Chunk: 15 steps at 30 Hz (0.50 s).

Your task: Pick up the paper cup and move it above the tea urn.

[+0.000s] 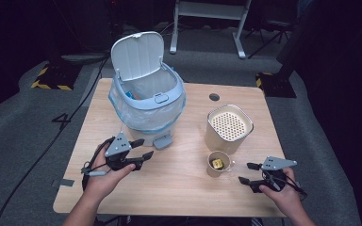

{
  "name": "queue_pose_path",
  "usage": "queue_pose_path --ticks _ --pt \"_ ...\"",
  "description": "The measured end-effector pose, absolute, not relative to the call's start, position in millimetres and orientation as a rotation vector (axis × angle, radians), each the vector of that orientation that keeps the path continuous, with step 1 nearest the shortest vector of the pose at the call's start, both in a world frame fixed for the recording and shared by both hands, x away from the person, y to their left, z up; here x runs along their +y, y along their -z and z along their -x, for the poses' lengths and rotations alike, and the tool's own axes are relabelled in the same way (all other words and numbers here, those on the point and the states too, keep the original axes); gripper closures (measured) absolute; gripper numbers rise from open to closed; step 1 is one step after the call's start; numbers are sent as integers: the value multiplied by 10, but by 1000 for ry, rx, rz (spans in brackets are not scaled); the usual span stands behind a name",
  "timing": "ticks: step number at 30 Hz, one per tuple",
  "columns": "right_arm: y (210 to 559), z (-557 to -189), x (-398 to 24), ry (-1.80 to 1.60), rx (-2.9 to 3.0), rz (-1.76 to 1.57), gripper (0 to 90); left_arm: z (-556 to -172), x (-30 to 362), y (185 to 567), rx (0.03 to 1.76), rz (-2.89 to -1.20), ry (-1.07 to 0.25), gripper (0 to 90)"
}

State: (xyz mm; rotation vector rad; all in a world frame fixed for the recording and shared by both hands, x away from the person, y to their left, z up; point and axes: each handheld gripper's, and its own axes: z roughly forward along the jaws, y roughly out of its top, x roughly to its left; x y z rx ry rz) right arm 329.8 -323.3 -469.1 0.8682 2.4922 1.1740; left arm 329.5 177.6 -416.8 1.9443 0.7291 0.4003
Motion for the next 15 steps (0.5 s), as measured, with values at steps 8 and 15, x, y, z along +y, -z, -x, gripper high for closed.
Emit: queue_pose_path --ticks 8,15 --pt "4687 -3280 -3177 -1213 2480 -861 280 -3299 1785 4572 826 -1994 -328 443" --pt "4592 -3279 -3130 -1273 2465 -826 244 -3332 1825 4770 901 -2042 -295 446"
